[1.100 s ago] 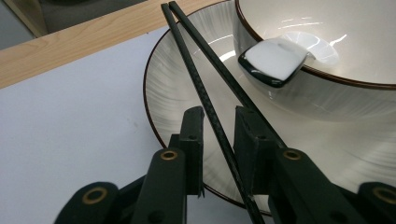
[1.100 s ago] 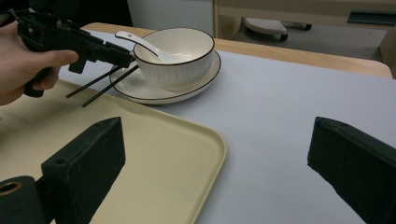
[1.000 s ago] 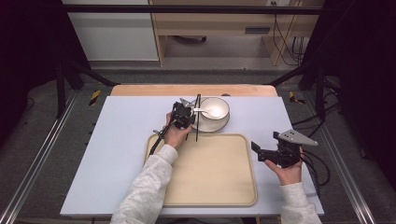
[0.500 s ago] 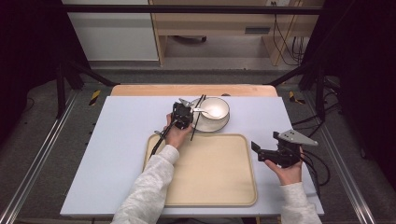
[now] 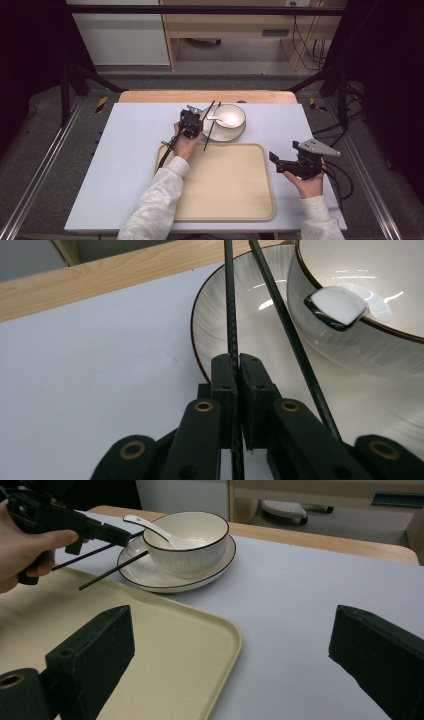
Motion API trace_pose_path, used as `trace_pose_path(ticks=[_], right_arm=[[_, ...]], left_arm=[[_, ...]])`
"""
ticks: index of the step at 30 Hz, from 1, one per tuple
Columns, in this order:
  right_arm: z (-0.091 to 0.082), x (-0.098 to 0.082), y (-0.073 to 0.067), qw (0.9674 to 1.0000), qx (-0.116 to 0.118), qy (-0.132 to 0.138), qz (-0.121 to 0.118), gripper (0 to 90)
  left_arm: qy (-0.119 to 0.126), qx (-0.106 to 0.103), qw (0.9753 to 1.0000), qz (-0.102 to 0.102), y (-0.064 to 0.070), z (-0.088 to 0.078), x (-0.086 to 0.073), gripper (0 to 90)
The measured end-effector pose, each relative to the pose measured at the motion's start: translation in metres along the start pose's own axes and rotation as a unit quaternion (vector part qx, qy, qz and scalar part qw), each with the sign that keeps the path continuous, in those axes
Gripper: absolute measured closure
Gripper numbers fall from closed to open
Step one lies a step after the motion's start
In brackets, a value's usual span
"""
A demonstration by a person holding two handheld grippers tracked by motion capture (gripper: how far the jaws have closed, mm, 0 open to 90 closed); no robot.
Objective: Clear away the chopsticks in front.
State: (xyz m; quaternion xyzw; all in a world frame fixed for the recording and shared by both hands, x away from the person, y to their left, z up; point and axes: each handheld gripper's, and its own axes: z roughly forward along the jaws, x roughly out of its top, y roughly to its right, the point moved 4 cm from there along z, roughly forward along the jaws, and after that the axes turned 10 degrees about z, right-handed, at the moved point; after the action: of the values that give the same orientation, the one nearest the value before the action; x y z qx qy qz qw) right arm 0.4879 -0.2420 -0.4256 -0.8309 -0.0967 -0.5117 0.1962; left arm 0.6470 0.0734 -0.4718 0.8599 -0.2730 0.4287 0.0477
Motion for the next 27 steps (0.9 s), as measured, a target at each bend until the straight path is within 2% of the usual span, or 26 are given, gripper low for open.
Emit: trace_pose_path(ticks=[8, 9, 11, 15, 17, 19, 20, 21, 24, 25, 26, 27], right_arm=[[-0.002, 0.001, 0.001, 1.0000, -0.004, 0.003, -0.001, 4.0], [-0.002, 0.001, 0.001, 1.0000, -0.005, 0.003, -0.001, 4.0], [-0.002, 0.001, 0.001, 1.0000, -0.004, 0.003, -0.001, 3.9], [-0.002, 0.001, 0.002, 1.0000, -0.006, 0.003, -0.001, 4.0], [-0.003, 0.001, 0.001, 1.0000, -0.006, 0.004, 0.001, 4.0], [-0.003, 0.001, 0.001, 1.0000, -0.005, 0.004, 0.001, 4.0], [-0.003, 0.001, 0.001, 1.0000, -0.005, 0.004, 0.002, 4.0], [-0.003, 0.001, 0.001, 1.0000, -0.005, 0.004, 0.002, 4.0], [-0.003, 0.000, 0.001, 1.0000, -0.004, 0.003, 0.001, 4.0], [-0.003, 0.001, 0.001, 1.0000, -0.004, 0.003, 0.001, 4.0], [-0.003, 0.001, 0.001, 1.0000, -0.004, 0.003, 0.001, 4.0], [-0.003, 0.001, 0.001, 1.0000, -0.004, 0.005, 0.003, 4.0]], left_arm=[[0.012, 0.011, 0.9997, -0.017, -0.013, -0.030, -0.015, 85.7], [0.012, 0.011, 0.9997, -0.017, -0.013, -0.030, -0.015, 85.7], [0.016, 0.017, 0.9995, -0.024, -0.016, -0.042, -0.021, 85.7], [0.019, 0.022, 0.9992, -0.028, -0.017, -0.055, -0.028, 85.8], [0.025, 0.027, 0.9985, -0.039, -0.019, -0.067, -0.034, 85.8], [0.027, 0.030, 0.9983, -0.043, -0.019, -0.071, -0.037, 85.7], [0.030, 0.036, 0.9978, -0.046, -0.019, -0.080, -0.042, 85.7], [0.030, 0.036, 0.9978, -0.046, -0.019, -0.080, -0.042, 85.7], [0.032, 0.045, 0.9974, -0.046, -0.019, -0.093, -0.051, 85.7], [0.036, 0.055, 0.9968, -0.046, -0.018, -0.100, -0.054, 85.7], [0.036, 0.055, 0.9968, -0.046, -0.018, -0.100, -0.054, 85.7], [0.041, 0.057, 0.9960, -0.054, -0.017, -0.109, -0.059, 85.7]])
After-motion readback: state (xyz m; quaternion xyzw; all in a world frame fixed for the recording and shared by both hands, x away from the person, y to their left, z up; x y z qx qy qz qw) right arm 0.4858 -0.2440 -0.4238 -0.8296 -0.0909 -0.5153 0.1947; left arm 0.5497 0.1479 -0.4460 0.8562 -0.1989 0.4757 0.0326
